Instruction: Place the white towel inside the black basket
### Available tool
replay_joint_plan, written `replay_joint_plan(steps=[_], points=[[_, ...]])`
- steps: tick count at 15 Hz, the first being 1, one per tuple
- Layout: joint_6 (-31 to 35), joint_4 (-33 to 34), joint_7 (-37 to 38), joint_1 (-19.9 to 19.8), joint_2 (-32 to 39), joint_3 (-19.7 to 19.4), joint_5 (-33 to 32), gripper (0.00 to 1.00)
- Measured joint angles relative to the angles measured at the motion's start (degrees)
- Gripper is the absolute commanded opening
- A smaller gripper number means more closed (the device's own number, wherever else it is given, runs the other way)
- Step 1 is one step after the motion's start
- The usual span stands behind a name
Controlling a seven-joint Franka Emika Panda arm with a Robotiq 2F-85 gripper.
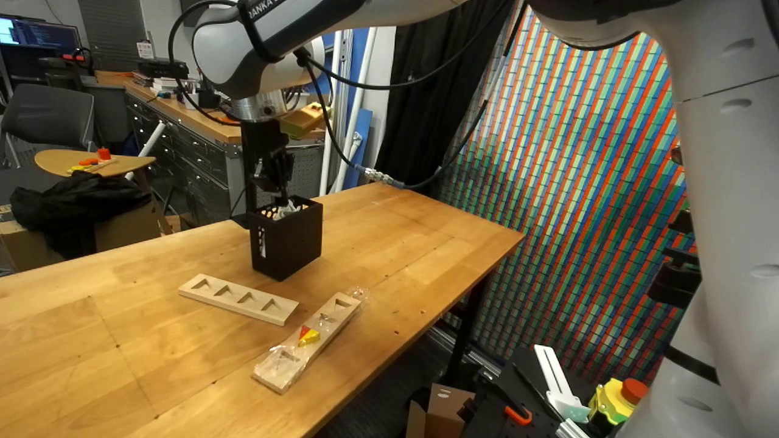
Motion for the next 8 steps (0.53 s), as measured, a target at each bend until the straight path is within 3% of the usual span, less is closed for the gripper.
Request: replay_joint_plan(steps=[8], points=[[0.06,-1.19,0.0,-0.3,-0.12,-0.27,-0.02,0.0]])
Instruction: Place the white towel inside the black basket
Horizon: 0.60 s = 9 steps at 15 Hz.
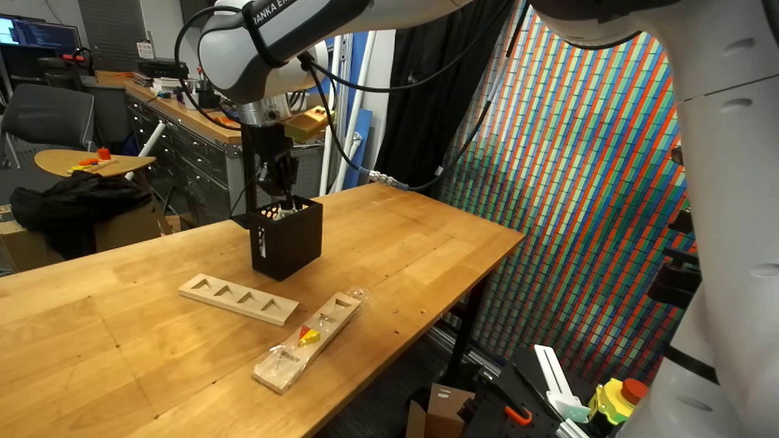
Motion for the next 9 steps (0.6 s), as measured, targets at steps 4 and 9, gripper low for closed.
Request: replay_joint_plan(steps=[4,9], points=[[0.24,-0.28,0.0,-0.38,0.64,0.0,0.47,0.0],[3.02,-0.91,0.35,-0.64,1.71,0.08,3.26,0.0]])
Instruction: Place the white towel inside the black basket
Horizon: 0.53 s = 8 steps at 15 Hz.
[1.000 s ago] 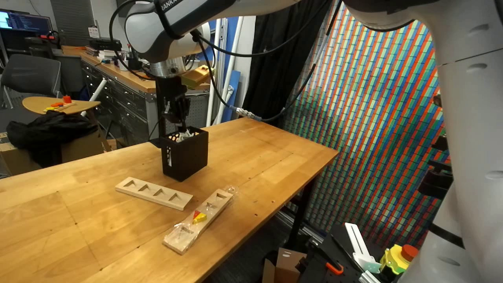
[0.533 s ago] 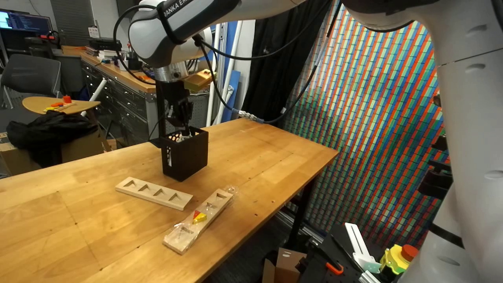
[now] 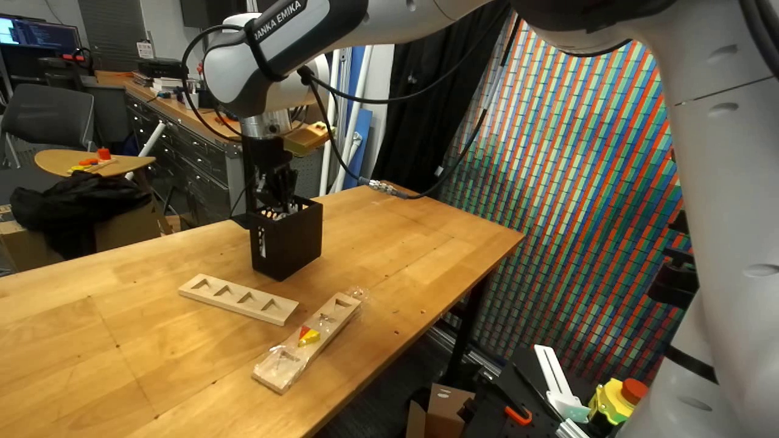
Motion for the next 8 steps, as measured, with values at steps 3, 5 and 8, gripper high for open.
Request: replay_joint_plan(steps=[3,5,8], points=[[1.81,-1.28,1.07,-0.03,0.04,0.0,0.46,0.0],[2.73,-2.13,1.47,-0.01,0.03,0.0,0.46,0.0],[3.96,-3.09,1.74,0.03,-0.08,0.0,0.38,0.0]])
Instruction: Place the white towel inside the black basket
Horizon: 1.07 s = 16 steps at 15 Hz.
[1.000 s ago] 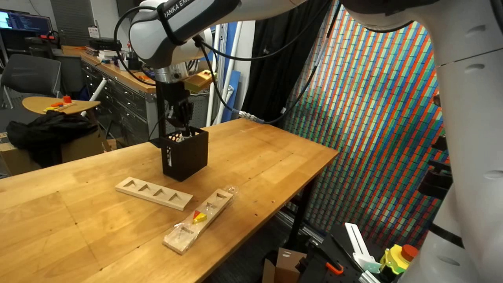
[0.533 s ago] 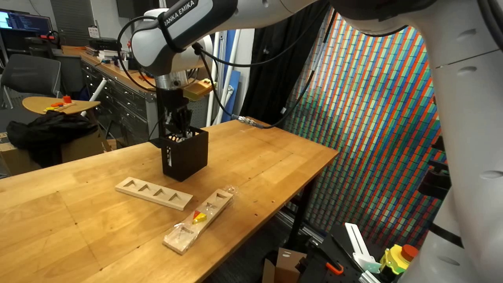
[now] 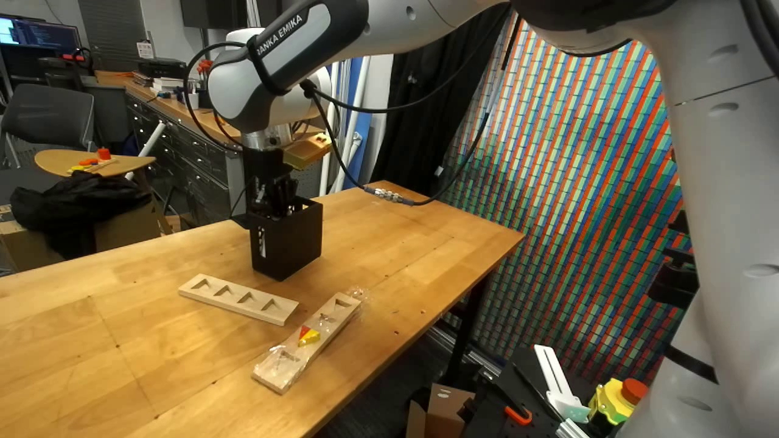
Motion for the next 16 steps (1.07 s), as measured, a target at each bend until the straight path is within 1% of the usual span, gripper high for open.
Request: replay_joint_plan(steps=[5,9,13,16], points=[[2.57,-1.27,0.04,-0.02,-0.05,-0.01,0.0,0.0],[6.87,-3.02,0.04,-0.65,-0.07,-0.02,0.24,0.0],[11.54,-5.39,-0.04,-1.97,-0.1,0.03,2.11,0.0],[13.86,-6.68,-0.24,-2.82,-0.17,0.17,3.59,0.0]])
